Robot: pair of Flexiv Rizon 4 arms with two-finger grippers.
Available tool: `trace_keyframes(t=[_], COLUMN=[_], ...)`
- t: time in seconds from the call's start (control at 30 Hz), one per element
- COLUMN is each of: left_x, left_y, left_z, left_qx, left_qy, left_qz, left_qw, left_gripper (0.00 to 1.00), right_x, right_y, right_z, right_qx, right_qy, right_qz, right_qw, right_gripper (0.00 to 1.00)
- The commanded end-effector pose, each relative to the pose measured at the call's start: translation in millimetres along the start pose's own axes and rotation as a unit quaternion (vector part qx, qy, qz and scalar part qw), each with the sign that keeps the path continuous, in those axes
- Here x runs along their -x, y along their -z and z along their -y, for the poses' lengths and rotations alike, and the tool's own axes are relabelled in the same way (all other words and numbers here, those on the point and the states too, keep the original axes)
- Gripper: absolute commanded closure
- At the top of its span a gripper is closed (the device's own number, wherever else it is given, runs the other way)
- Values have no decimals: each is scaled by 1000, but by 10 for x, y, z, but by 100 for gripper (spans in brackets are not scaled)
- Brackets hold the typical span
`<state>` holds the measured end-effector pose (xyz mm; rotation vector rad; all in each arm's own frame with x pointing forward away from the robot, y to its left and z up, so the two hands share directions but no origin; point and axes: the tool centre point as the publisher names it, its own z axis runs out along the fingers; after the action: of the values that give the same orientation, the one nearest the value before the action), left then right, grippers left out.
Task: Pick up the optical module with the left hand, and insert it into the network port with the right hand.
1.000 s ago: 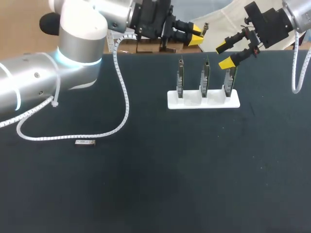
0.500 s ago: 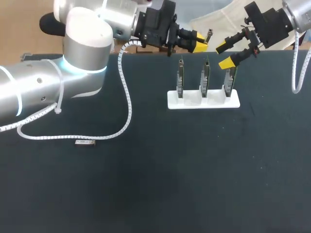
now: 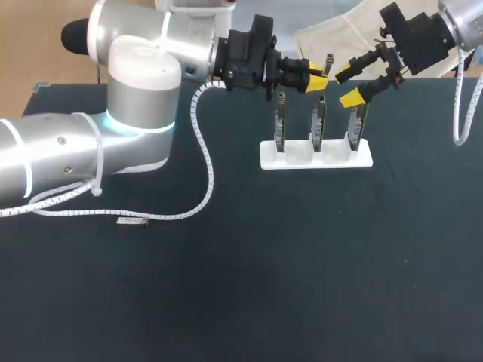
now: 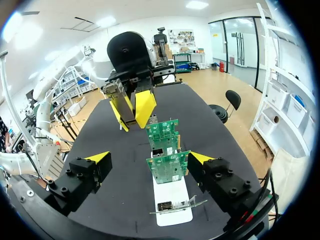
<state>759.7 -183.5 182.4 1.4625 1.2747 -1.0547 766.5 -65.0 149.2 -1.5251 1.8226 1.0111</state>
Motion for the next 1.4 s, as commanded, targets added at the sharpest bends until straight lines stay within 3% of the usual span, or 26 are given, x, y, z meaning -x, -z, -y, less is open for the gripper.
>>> trace_keyframes(t=[0.03,0.4,0.63,1.0,1.4], left_x=[-2,-22,-79,-98,-150], left_y=[6,-6,-69,-144,-163], left_z=[40,34,-53,-132,-136], left_qx=[8,2,1,-27,-12], left_qy=[-1,7,36,51,79], left_qz=[1,1,36,16,18], left_qw=[1000,1000,999,998,997], left_gripper=[100,100,100,100,100], right_x=[-1,-1,-1,-1,-1], right_y=[-2,-2,-2,-2,-2], right_z=[-13,-13,-13,-13,-13], right_qx=[-2,-2,-2,-2,-2], right_qy=[0,0,0,0,0], right_qz=[0,0,0,0,0], right_qw=[1000,1000,1000,1000,1000], right_gripper=[0,0,0,0,0])
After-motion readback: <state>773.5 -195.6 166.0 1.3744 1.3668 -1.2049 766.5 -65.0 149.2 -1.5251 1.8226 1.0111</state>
